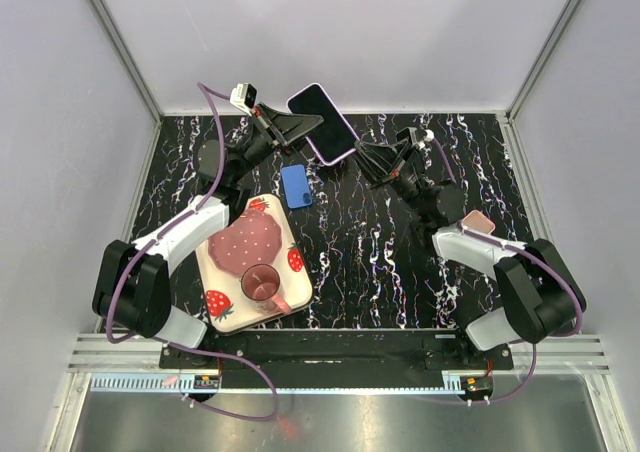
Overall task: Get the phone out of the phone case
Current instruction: Remove the phone case from the phone.
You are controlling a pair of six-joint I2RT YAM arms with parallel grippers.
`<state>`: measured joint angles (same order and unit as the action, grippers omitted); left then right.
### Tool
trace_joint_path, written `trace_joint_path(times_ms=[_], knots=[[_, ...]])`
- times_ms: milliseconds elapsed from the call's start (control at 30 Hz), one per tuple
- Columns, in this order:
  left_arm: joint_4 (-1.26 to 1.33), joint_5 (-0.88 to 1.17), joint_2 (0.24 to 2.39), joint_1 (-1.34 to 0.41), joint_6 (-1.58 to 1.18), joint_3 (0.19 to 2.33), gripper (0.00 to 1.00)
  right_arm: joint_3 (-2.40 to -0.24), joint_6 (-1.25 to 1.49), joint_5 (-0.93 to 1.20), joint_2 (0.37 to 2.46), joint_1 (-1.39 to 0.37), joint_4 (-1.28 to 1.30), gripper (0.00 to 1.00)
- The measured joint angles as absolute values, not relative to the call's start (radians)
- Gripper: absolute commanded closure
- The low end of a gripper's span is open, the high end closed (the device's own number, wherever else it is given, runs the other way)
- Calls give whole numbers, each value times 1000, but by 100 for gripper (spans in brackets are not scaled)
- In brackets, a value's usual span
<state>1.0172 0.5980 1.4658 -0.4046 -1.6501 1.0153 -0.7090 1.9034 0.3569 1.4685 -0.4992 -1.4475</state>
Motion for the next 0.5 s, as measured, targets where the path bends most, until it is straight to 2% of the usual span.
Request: trace_joint_path(times_ms=[500], knots=[[1041,536,1451,-429,-1663,1028,100,-787,1948,255,1507,-498,-1478,100]])
